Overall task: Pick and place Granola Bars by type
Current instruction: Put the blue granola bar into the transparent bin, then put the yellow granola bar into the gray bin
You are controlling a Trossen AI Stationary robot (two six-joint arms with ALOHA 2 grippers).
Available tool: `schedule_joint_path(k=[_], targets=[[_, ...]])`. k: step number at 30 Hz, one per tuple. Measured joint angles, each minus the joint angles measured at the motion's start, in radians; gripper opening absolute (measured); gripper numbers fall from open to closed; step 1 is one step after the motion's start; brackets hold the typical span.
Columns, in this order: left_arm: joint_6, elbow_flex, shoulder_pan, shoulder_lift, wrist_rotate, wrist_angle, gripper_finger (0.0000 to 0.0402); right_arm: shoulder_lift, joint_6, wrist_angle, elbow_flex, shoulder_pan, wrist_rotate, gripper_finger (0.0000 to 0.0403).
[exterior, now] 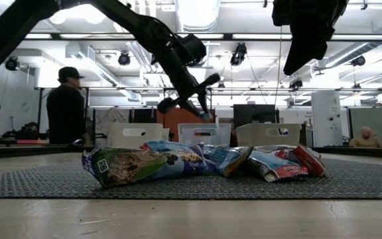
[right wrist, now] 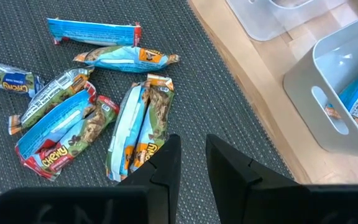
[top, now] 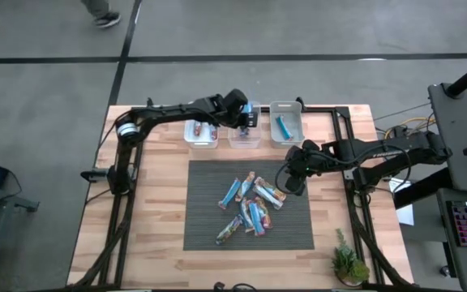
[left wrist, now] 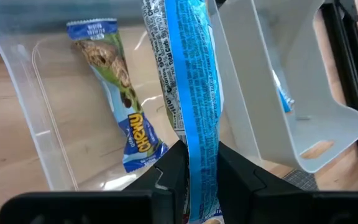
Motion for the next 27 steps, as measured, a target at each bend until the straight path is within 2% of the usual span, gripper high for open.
schedule_joint_path(k=[5,16,21,27], targets=[[0.018,0.000,0.000,0.014,0.012,-0.001,0.0062,0.000,0.000,0.000,0.000,0.000,0.000,0.0068],[0.023,0.000,0.000,0.015,0.026,0.000,0.0124,0.001,0.000,0.001,0.000,0.000,0.000,0.0068],[0.035,0.000,-0.001,0.002,0.081,0.000,0.0126,0.001,-0.003,0.001,0.000,0.000,-0.001,0.0068],[0.115,0.000,-0.029,-0.082,0.166,-0.030,0.0114,0.001,-0.008,0.002,0.000,0.000,-0.001,0.0068]])
